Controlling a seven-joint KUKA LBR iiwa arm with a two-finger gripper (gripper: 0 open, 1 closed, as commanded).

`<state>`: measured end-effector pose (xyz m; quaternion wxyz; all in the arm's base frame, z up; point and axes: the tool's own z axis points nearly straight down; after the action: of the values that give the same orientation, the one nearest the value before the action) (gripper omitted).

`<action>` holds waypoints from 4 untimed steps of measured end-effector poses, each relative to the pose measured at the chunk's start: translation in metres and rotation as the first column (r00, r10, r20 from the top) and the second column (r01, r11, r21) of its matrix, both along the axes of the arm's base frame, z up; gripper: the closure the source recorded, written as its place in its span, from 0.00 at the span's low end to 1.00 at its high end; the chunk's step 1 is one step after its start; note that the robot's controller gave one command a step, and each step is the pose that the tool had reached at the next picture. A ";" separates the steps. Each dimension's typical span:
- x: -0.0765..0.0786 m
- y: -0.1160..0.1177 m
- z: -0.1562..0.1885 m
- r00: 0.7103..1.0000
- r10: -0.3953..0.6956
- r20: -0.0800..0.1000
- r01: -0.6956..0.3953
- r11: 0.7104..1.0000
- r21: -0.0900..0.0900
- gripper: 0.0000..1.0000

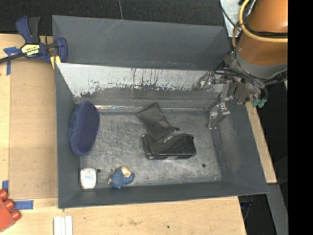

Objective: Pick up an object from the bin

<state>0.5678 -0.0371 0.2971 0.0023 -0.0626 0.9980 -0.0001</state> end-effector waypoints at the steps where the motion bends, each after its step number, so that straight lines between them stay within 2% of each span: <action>1: 0.012 0.025 -0.072 0.999 -0.052 -0.008 0.052 0.999 0.001 0.00; 2: 0.010 0.025 -0.178 0.990 -0.139 0.004 0.139 0.990 0.000 0.00; 3: 0.010 0.016 -0.185 0.995 -0.096 0.003 0.096 0.995 -0.004 0.00; 4: -0.033 0.033 -0.188 1.000 -0.001 -0.003 0.001 1.000 0.000 0.00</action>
Offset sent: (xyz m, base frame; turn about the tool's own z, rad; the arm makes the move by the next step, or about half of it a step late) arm 0.0118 0.0235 -0.0683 0.0535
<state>0.5344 -0.0036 0.1092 0.0007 -0.0620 0.9981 0.0000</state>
